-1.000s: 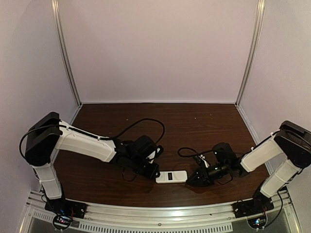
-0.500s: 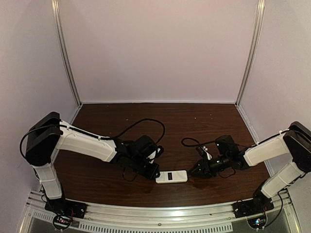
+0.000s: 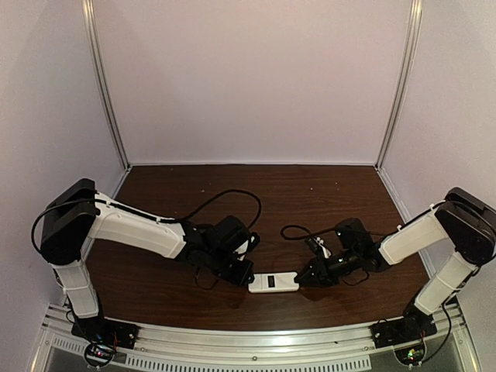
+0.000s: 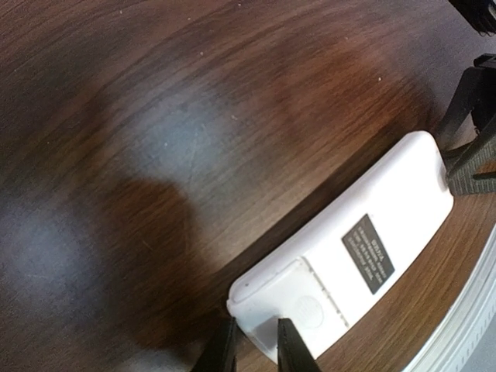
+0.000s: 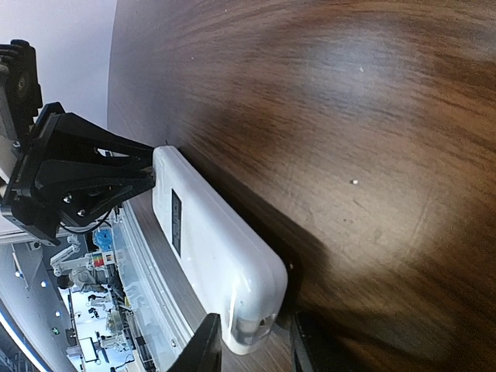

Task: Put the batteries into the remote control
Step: Press the battery cover on the remote control.

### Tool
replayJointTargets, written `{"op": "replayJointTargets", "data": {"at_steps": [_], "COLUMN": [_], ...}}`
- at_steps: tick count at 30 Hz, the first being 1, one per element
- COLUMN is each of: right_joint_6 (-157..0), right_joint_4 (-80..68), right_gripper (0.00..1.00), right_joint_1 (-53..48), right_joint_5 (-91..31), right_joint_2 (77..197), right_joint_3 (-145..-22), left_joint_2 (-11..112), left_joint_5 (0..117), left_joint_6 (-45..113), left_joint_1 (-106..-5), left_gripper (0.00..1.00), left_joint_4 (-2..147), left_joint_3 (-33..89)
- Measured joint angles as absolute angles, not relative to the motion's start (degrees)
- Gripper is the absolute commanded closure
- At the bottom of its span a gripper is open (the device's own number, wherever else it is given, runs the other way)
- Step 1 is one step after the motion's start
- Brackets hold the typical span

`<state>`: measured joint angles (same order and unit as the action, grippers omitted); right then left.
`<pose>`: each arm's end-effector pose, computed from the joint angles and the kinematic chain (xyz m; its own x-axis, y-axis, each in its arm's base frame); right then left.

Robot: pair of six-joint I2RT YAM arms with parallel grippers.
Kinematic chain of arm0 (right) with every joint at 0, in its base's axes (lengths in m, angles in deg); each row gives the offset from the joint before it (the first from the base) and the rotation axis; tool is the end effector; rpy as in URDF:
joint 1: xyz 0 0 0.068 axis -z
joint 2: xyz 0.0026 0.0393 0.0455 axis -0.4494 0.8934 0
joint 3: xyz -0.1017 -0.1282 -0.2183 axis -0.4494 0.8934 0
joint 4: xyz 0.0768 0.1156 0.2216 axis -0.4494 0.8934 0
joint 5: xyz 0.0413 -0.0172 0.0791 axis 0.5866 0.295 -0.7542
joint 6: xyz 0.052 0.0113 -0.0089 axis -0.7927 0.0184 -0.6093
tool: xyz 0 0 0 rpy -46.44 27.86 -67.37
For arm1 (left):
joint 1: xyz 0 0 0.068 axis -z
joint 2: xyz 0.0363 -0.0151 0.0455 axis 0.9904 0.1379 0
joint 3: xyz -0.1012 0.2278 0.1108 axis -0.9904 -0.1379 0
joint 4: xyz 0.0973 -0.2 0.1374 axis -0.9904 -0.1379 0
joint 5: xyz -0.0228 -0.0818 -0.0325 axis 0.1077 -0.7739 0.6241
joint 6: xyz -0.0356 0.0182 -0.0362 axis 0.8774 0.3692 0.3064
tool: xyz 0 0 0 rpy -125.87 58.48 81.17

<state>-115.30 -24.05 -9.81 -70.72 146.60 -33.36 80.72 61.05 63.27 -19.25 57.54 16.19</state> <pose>0.1808 0.1671 0.1067 -0.9815 -0.1638 -0.0989 -0.1660 0.4718 0.8660 0.1626 -0.3247 0.1428 -0.8876 0.3096 -0.3411 0.4365 0.8020 -0.4077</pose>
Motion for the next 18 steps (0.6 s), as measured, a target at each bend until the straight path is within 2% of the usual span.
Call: {"op": "replayJointTargets", "data": {"at_steps": [18], "right_joint_6": [-119.6], "right_joint_4": [-27.3], "right_gripper": [0.79], "right_joint_1": [-11.6], "right_joint_5": [-70.9], "right_joint_2": [148.4], "right_joint_3": [-33.1], "left_joint_2": [80.7], "left_joint_5": [60.3], "left_joint_6": [65.3], "left_joint_1": [-19.4], "left_gripper": [0.87], "left_joint_4": [58.8], "left_joint_3": [15.5]}}
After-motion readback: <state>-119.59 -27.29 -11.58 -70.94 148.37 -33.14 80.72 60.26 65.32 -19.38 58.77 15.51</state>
